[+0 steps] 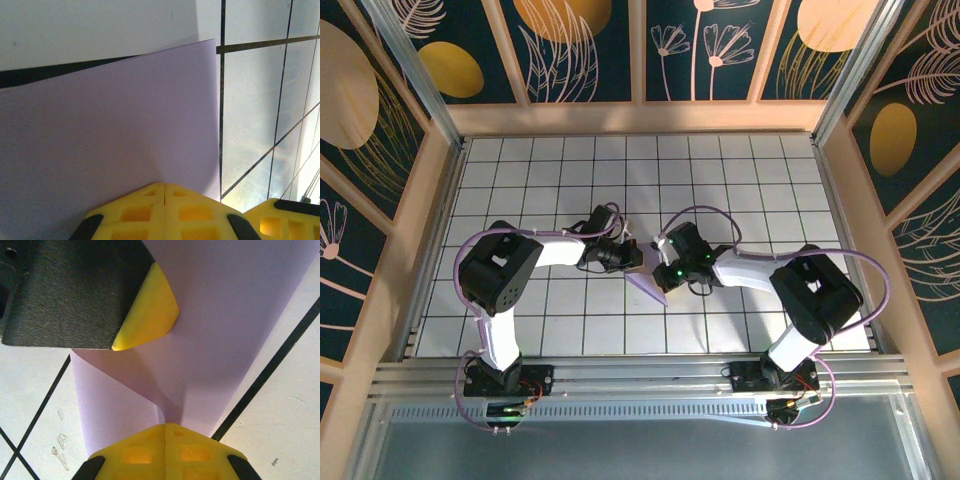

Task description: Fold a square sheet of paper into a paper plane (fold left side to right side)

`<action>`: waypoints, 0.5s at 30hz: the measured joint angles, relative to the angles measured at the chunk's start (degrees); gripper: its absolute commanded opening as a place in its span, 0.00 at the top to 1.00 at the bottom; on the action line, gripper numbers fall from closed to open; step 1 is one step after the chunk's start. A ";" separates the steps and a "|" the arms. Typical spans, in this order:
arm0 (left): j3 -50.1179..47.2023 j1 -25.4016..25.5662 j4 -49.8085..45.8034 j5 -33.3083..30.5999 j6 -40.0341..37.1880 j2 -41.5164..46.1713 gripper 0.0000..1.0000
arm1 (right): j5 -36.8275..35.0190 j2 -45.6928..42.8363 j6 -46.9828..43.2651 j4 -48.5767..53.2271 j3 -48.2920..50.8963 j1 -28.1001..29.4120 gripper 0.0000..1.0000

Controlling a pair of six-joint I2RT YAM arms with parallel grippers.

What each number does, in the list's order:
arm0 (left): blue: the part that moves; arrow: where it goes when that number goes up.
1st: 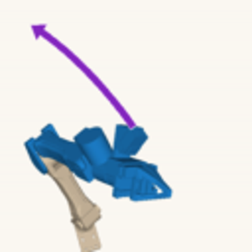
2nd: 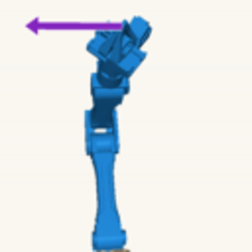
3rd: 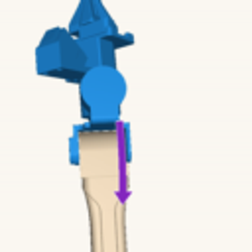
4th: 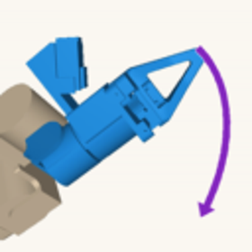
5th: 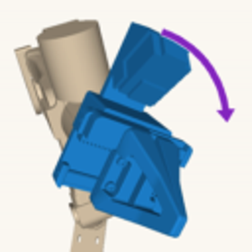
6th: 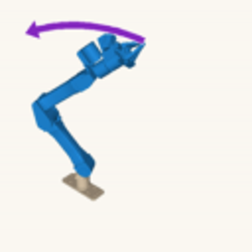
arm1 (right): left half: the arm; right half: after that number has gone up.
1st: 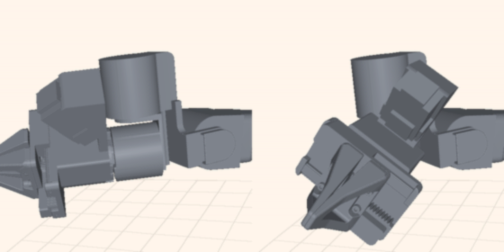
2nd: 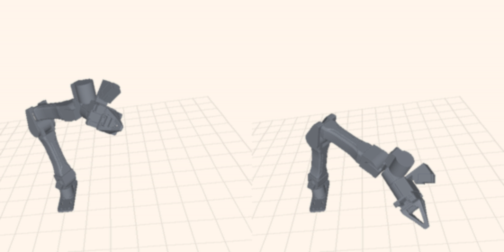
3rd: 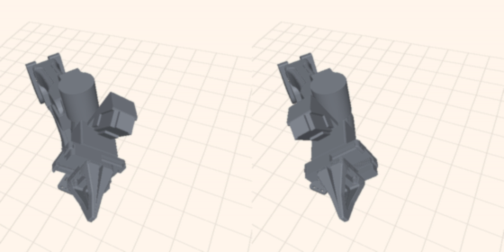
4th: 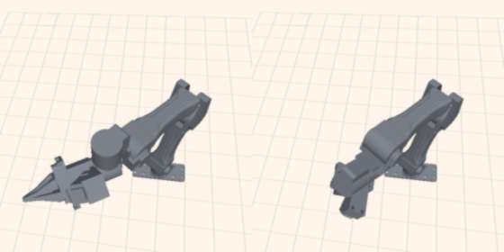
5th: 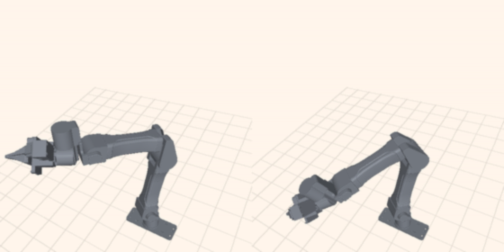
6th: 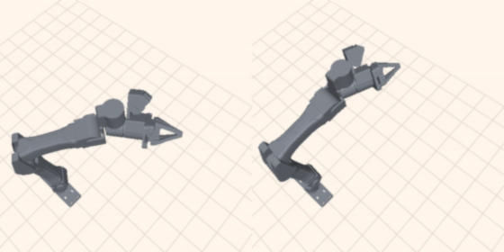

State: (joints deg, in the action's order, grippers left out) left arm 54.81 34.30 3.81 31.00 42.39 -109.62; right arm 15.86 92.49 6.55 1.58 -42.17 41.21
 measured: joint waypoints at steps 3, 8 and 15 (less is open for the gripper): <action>0.02 0.00 -0.02 -0.02 0.00 0.00 1.00 | -0.04 0.33 0.00 0.00 0.00 0.00 1.00; 0.02 0.00 -0.02 -0.02 -0.02 0.00 1.00 | -0.63 0.59 0.00 0.00 -0.13 -0.04 1.00; 0.02 0.00 -0.02 -0.02 -0.20 0.00 1.00 | -1.05 0.74 -0.02 0.00 -0.39 -0.04 1.00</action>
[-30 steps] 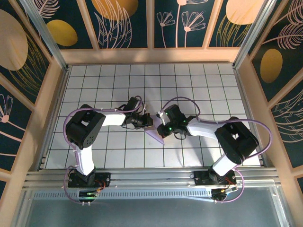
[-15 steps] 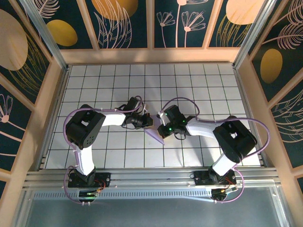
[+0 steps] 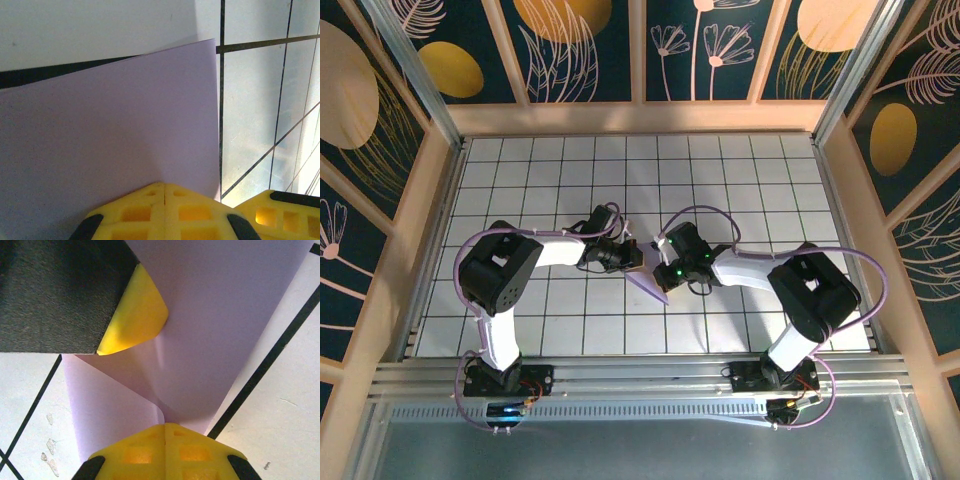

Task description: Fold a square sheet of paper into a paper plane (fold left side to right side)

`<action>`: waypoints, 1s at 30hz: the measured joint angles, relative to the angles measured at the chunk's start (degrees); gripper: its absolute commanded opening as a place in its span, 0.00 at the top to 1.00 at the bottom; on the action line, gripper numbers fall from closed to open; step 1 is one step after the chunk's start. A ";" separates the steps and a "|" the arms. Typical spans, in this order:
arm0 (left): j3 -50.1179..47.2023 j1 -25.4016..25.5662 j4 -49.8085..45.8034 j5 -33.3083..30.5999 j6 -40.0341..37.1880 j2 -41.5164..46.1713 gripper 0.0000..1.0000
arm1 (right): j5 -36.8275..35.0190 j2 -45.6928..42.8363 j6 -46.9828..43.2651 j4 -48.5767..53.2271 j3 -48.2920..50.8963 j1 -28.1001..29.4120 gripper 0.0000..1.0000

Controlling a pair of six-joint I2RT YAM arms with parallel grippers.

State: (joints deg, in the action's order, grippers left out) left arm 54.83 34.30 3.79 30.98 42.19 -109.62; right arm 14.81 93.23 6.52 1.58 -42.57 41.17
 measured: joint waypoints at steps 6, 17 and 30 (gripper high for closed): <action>0.11 0.02 -0.22 -0.02 -0.02 0.00 1.00 | 0.02 0.61 0.00 0.00 -0.15 0.00 1.00; 0.92 0.39 -1.27 -1.90 0.00 0.26 0.91 | 0.59 1.11 0.04 -0.04 -0.15 -0.22 1.00; -3.02 0.52 -0.07 -11.61 0.15 18.95 0.98 | 0.70 1.22 0.90 -0.11 -0.15 -0.33 1.00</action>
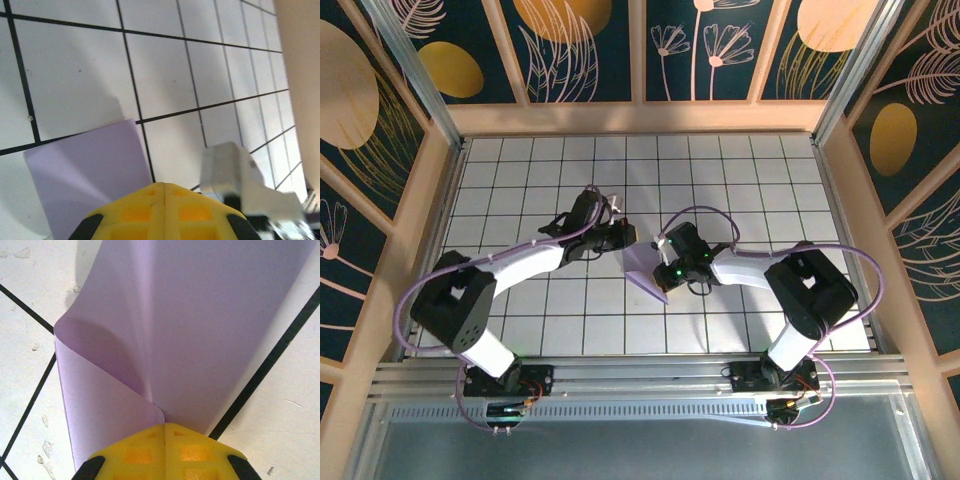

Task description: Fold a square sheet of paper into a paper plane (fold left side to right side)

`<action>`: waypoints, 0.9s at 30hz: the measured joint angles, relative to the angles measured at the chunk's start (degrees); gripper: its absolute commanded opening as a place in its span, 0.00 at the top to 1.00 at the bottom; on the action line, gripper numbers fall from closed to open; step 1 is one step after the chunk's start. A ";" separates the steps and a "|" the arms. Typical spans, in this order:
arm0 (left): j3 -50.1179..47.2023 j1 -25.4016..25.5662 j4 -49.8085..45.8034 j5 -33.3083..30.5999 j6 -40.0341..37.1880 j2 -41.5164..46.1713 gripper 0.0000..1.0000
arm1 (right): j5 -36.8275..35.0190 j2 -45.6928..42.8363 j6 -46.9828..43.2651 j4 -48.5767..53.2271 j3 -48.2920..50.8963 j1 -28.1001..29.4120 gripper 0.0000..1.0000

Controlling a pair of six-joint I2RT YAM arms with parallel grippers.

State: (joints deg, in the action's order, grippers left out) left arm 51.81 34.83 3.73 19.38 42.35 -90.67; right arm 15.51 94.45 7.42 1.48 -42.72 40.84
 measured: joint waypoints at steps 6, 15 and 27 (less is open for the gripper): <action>-7.15 0.26 5.92 4.87 2.38 -1.79 1.00 | 0.02 0.17 1.09 -0.15 0.00 -0.04 1.00; -12.68 2.27 12.00 8.92 6.51 -3.30 1.00 | 0.70 0.66 2.16 -0.63 -0.24 -0.42 1.00; -12.79 3.76 15.15 10.14 7.96 -6.58 1.00 | 0.85 0.87 2.14 -1.01 -0.33 -0.46 1.00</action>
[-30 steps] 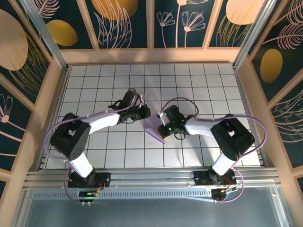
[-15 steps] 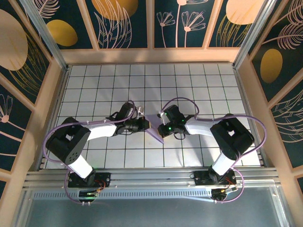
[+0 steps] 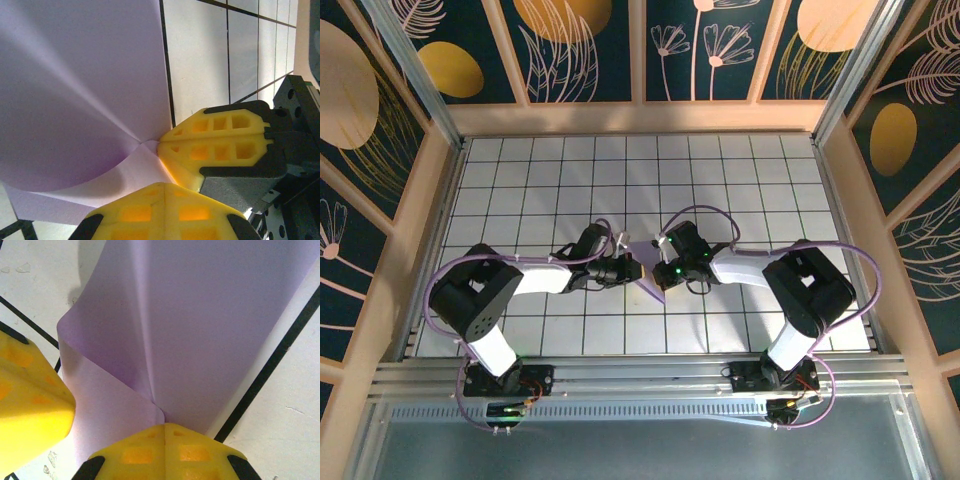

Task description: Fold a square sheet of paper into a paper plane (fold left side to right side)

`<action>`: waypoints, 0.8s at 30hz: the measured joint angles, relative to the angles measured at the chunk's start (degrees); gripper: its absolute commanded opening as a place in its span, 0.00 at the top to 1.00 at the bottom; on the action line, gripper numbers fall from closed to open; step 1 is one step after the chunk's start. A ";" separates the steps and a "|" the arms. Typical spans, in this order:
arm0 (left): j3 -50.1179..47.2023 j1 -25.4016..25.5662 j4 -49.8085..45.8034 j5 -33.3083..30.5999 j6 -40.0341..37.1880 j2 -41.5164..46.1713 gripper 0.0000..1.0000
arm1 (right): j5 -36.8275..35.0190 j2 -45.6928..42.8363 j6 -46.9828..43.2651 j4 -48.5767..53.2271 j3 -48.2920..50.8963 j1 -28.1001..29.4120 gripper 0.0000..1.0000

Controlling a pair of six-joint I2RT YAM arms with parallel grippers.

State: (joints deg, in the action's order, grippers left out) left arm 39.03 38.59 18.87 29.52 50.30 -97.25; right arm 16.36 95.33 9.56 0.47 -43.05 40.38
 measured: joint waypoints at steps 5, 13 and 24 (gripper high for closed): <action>0.13 0.00 -0.24 -0.15 -0.04 -0.59 1.00 | 0.00 0.09 0.00 0.00 -0.09 -0.02 1.00; 0.28 0.00 -2.29 -0.76 -0.52 -2.14 1.00 | -0.02 0.09 -0.02 0.00 -0.09 -0.02 1.00; 1.07 0.00 -4.00 -1.55 -1.20 -2.93 1.00 | -0.04 0.48 -0.04 0.39 -0.68 -0.02 1.00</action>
State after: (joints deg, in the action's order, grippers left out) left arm 40.10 38.59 14.87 27.97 49.10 -100.18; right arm 16.32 95.81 9.52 0.86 -43.72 40.36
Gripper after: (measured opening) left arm 0.045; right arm 0.051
